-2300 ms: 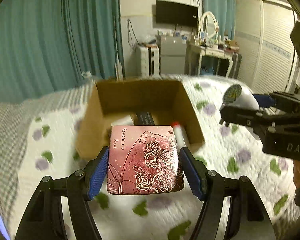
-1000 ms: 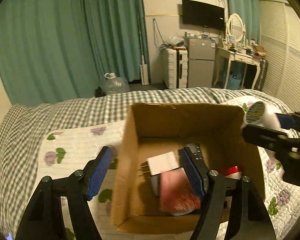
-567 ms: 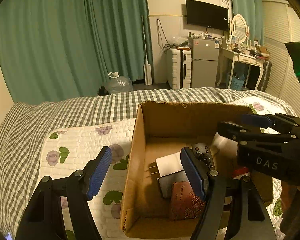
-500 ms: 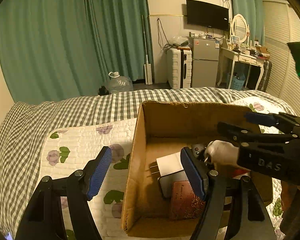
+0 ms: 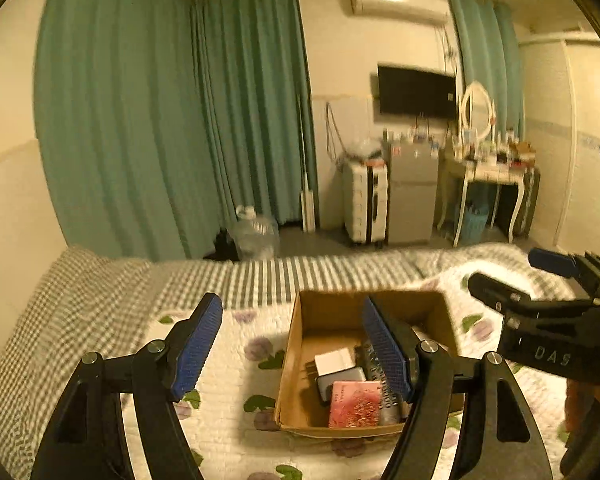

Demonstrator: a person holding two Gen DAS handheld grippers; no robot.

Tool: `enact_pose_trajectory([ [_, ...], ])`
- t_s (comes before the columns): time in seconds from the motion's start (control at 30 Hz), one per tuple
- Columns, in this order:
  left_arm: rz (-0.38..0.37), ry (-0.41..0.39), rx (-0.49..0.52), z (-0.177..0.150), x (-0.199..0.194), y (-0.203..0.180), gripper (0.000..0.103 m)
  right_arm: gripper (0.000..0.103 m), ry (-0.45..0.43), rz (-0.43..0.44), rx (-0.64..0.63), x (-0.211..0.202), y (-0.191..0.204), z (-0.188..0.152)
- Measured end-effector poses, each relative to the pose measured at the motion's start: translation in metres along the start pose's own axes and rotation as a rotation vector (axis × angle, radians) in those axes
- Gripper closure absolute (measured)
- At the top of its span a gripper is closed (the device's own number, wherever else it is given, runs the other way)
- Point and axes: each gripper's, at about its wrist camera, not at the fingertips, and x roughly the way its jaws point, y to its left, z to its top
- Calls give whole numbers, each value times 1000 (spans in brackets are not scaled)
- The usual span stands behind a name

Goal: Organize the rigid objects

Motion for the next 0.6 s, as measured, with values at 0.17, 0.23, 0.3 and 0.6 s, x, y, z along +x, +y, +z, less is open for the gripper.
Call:
enact_pose_trajectory([
  [0.17,42,-79,-8,1,-55,6,23,0,-79,-52,-12,-70,7,-4],
  [0.23,69,-72,-9,-4,-60,9,22,0,-97,-46,-9,-89,10,-10],
  [0.3,81,-46,-13,-8,-61,11,22,0,-109,-37,-12,-102,12,-17],
  [0.6,99,-153,-13,-43,-86,9,22,0,-167,-42,-2,-108,15,-56],
])
